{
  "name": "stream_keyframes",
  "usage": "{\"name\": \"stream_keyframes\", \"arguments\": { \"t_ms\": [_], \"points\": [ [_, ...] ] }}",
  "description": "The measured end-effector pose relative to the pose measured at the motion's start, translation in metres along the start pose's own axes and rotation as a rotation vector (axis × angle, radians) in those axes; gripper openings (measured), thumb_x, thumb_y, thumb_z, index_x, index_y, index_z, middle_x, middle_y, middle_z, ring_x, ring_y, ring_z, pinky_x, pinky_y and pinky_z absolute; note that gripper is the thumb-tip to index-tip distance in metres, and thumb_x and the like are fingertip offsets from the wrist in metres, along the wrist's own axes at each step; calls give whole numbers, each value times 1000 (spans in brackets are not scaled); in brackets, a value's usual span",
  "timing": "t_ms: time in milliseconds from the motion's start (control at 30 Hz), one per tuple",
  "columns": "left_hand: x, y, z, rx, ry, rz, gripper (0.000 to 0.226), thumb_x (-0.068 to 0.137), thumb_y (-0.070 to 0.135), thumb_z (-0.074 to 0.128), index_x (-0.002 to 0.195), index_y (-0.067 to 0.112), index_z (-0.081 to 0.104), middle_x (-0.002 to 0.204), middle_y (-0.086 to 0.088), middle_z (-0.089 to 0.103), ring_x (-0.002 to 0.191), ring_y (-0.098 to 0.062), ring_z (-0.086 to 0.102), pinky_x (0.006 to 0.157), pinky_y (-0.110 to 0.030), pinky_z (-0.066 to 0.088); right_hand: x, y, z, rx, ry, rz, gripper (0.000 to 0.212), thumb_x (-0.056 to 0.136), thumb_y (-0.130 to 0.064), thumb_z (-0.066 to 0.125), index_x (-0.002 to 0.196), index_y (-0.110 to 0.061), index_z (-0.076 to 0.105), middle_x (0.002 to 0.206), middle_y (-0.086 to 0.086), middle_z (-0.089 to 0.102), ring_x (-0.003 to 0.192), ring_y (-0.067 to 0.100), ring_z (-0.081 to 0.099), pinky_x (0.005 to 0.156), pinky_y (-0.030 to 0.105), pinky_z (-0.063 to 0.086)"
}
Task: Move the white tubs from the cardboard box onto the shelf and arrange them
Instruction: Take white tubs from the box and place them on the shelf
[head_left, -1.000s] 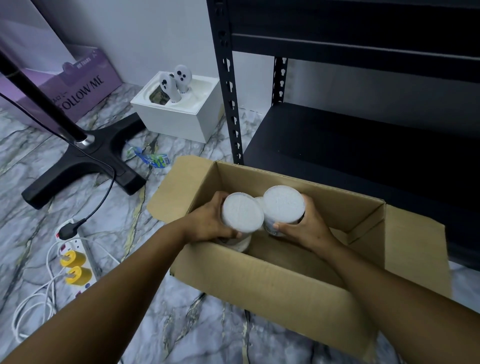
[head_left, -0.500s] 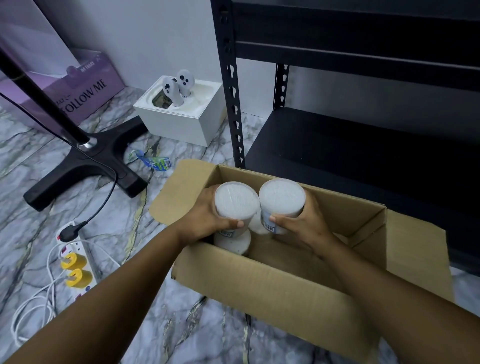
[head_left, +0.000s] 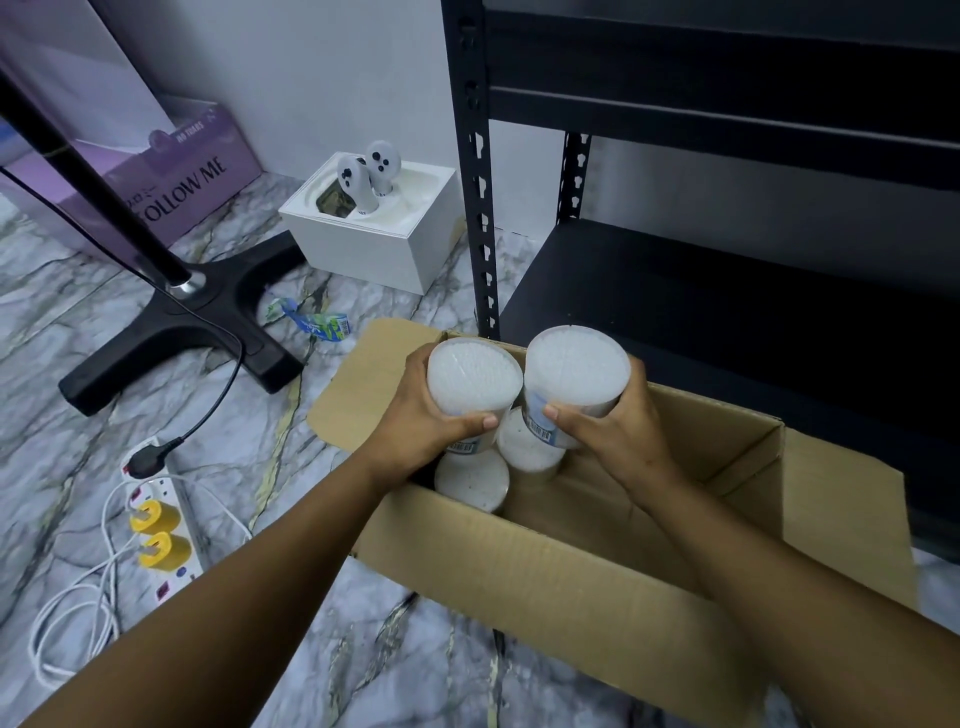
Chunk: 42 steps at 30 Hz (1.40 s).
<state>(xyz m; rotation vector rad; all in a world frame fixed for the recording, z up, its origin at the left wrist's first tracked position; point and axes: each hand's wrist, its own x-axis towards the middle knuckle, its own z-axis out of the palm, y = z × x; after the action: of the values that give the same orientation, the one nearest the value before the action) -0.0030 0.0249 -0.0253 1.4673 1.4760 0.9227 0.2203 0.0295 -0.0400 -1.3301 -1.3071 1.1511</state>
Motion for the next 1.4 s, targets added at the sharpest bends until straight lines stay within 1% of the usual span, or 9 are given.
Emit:
{"name": "stream_keyframes", "arguments": {
  "t_ms": [133,233,367,500,700,867,933,1067,1400],
  "points": [
    [0,3,1,-16,54,-6,85,63,24,86,127,32,31,134,2,41,118,-7,45,82,-8,42,1,-5,-1,8,-6,-46,88,66,-13,85,133,-30,31,122,-23,45,114,-8,47,90,14,45],
    [0,7,0,-6,87,-6,78,66,20,85,124,29,34,131,0,46,114,-7,48,75,-4,43,0,-8,0,5,-12,-46,88,65,-14,86,133,-31,32,124,-21,47,117,-2,47,94,23,46],
    [0,18,-4,-24,64,1,85,63,26,87,126,35,31,123,11,48,106,4,48,74,-3,42,-3,-20,-3,-33,-8,-17,85,65,-16,85,128,-35,30,117,-26,44,107,-9,48,81,9,45],
    [-11,41,-10,-77,50,-29,94,49,49,84,126,39,31,120,22,48,111,8,47,80,-7,45,-10,-44,-9,-62,44,19,84,64,-13,85,126,-33,31,112,-26,44,98,-17,47,70,1,44],
    [-42,99,-24,-202,21,-95,91,57,29,89,129,31,32,121,20,49,108,11,52,73,-4,46,-34,-103,-24,-94,37,96,85,64,-10,85,127,-33,31,114,-24,44,98,-22,45,73,-1,42],
    [-64,162,-46,-195,4,-140,97,52,42,88,130,35,31,123,23,48,108,18,49,79,-6,46,-55,-177,-39,-97,46,152,82,65,-8,85,125,-30,34,114,-22,47,100,-15,47,75,-3,40],
    [-72,190,-55,-194,-4,-157,96,52,44,87,130,38,31,125,22,47,112,12,49,77,-6,47,-63,-205,-47,-97,47,166,83,64,-10,85,127,-30,35,120,-17,48,106,-7,49,79,2,43],
    [-89,243,-72,-217,2,-188,90,62,20,88,128,33,29,120,21,45,108,5,50,69,-3,46,-78,-259,-61,-101,59,180,87,60,-19,88,127,-35,36,126,-13,50,116,2,50,90,17,45],
    [-124,388,-111,-232,-5,-181,98,47,48,84,131,32,35,129,13,49,116,1,52,84,-15,50,-123,-409,-100,-38,96,197,97,47,-44,86,130,-37,37,130,-13,50,118,4,52,89,25,50]
  ]
}}
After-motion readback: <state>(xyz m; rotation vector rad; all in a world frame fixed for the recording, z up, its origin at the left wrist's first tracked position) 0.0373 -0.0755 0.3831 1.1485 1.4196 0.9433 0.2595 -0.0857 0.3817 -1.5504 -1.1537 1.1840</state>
